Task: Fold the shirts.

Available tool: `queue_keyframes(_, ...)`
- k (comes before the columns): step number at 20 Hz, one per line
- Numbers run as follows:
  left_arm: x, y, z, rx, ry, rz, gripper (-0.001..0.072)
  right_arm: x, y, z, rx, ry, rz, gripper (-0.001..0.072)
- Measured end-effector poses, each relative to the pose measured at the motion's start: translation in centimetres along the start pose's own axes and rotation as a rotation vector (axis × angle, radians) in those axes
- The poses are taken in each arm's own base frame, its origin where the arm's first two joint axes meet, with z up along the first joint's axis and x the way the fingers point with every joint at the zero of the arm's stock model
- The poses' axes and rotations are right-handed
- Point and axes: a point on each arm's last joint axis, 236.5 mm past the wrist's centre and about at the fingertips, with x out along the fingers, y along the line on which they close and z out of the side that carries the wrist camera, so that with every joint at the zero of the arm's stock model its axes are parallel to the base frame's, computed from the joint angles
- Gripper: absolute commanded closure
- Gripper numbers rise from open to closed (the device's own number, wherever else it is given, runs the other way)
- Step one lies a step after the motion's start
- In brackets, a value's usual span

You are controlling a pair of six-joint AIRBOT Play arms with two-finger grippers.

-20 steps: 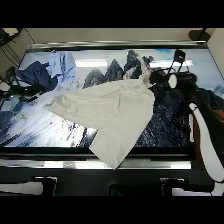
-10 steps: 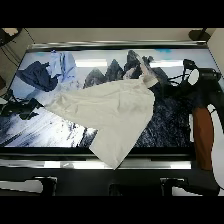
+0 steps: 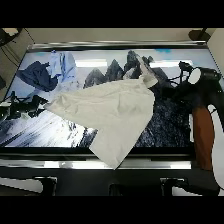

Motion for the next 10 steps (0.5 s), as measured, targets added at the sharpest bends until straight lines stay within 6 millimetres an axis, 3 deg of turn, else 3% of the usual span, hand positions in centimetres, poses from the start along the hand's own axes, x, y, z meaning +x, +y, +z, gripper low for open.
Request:
queue_keyframes(2, 0.8, 0.5, -0.2, -0.011, 0.006, -0.001, 0.0587, 0.0, 0.1, -0.5, 0.001, 0.021, 0.003, 0.0175)
queue_keyframes(3, 1.1, 0.7, -0.4, -0.015, 0.014, 0.0, 0.0661, 0.0, 0.1, -0.8, 0.0, 0.034, 0.006, 0.0175)
queue_keyframes(6, 1.2, 0.5, -0.7, -0.007, 0.029, -0.011, 0.0671, 1.0, 0.5, -3.4, 0.004, 0.125, 0.029, 0.0161)
queue_keyframes(8, 1.1, 0.3, -1.0, 0.009, 0.039, -0.015, 0.0672, 2.5, 1.8, -7.1, 0.018, 0.248, 0.103, 0.0135)
queue_keyframes(10, 0.9, 0.0, -1.2, 0.031, 0.048, -0.018, 0.0672, 4.0, 4.4, -11.5, 0.034, 0.372, 0.219, 0.0135)
